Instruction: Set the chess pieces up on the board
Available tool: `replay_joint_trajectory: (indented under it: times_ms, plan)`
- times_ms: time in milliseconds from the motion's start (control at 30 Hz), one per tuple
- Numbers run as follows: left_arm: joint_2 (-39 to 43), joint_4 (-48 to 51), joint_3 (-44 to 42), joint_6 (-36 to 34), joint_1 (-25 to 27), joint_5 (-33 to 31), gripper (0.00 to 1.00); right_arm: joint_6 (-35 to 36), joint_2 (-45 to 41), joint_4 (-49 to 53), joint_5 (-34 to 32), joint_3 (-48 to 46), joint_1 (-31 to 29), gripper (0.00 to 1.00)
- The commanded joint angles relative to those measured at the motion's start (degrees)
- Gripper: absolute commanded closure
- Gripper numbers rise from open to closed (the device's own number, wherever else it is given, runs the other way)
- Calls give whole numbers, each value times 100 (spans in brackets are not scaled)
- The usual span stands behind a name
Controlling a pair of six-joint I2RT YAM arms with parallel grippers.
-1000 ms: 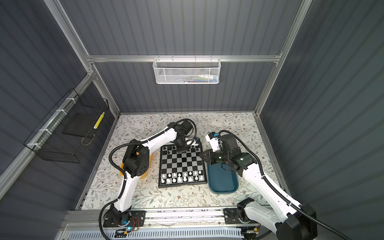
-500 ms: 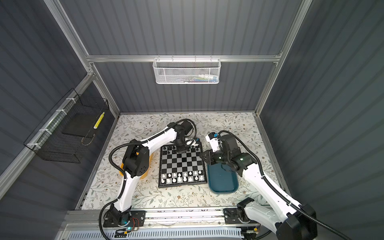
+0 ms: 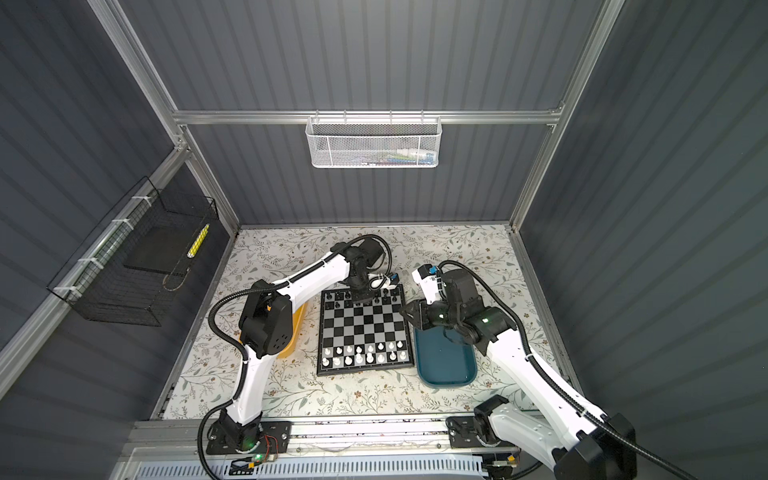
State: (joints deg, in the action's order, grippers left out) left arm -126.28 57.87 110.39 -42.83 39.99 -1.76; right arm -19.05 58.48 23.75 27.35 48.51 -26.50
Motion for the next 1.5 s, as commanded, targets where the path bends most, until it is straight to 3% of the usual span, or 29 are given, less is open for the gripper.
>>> replay_joint_trajectory:
  times_ms: [0,200,367,633,800,1000,1167,1367,1467]
  plan:
    - [330,264,-74,-47,35,0,64,23,-107,-2,-108,-6,7,70]
    - [843,326,-244,8,19,-42,59,28,-233,-19,-622,168,63,64]
    - [1376,150,-516,157,-58,-52,46,-37,-122,-102,-1377,428,124,57]
    - [1970,-182,-810,536,-473,190,28,-242,215,-314,-2355,761,498,35]
    - [2329,-503,-1069,812,-913,400,1,-303,501,-584,-2847,828,740,27]
    - [2940,-1243,-1792,1139,-1292,248,0,238,808,-1313,-3616,609,813,20]
    - [3383,-1779,-2359,1610,-1797,275,1,892,637,-3049,-4309,-440,887,16]
    - [3851,-2707,-3186,2377,-2617,288,1,709,895,-3362,-4601,-703,1467,9]
    - [3985,-3156,-3566,2671,-2895,85,1,894,1139,-3840,-4326,-992,1763,8]
